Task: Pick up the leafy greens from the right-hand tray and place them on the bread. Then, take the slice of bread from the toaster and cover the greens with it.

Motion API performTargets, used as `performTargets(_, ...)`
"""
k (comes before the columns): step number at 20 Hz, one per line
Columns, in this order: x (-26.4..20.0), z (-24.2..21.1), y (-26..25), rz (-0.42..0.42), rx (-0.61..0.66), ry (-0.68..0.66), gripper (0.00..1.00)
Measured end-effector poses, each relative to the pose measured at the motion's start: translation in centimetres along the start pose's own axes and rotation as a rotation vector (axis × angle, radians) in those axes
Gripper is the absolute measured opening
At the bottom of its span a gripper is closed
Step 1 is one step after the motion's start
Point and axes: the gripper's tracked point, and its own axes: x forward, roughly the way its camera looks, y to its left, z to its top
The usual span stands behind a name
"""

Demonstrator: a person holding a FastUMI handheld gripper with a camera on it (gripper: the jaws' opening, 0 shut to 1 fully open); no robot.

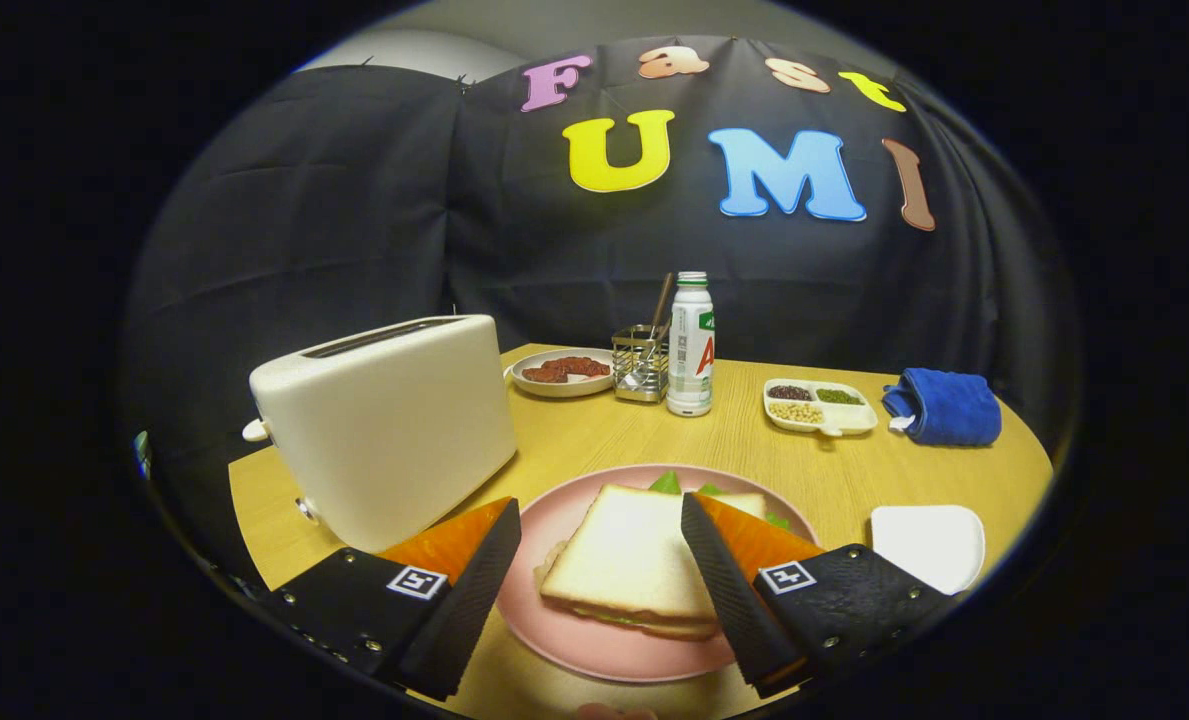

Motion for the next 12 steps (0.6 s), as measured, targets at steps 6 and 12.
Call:
performTargets(6, -1.8, 7.4, -3.8, -0.042, -0.035, -0.104, 0.97)
performTargets(12, -4.8, 13.0, -10.3, -0.110, -0.052, -0.214, 0.97)
